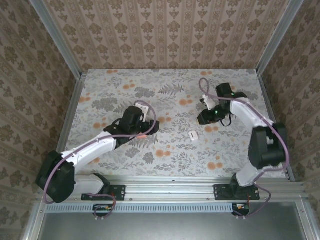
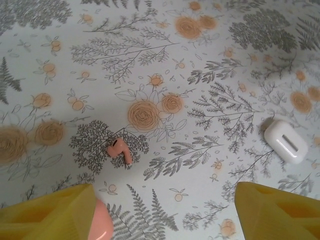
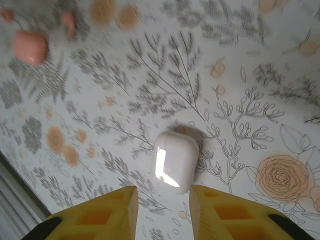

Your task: Insert wireless bluetooth earbuds into charging case

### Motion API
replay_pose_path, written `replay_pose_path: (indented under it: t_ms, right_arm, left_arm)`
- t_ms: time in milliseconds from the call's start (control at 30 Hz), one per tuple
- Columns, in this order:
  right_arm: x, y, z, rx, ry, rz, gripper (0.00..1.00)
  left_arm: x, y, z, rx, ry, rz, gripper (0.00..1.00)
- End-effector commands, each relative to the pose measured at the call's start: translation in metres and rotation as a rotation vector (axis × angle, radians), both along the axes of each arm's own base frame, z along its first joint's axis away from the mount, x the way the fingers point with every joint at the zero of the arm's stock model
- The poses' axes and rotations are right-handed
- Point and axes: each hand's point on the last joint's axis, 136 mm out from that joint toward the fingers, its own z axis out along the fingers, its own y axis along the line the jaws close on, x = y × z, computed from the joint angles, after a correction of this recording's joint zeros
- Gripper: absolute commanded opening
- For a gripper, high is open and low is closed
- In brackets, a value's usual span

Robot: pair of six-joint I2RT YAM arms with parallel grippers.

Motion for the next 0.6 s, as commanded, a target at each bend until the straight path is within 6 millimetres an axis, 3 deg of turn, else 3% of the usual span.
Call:
replay_pose_path:
  t_ms: [0, 233, 433, 567]
  right_arm:
    - [0.014, 0.005, 0.033, 0.104, -0.147, -0.141, 0.35]
    - [0.004, 0.007, 0.07, 0.217, -0.318, -0.204, 0.43]
    - [-0.009, -0.006, 0.09, 0.212, -0.428, -0.26, 0.45]
    - [-0.016, -0.021, 0.103, 0.221, -0.483, -0.375, 0.53]
  left_arm:
    - [-0.016, 0.022, -0.013, 0.047, 0.228, 0.156, 0.75]
    - [-0.031, 0.038, -0.003, 0.098, 0.421, 0.316, 0.72]
    - [-0.032, 0.057, -0.01, 0.218, 0.489, 0.425, 0.71]
    - [-0.037, 0.07, -0.023, 0.318, 0.58, 0.524, 0.7]
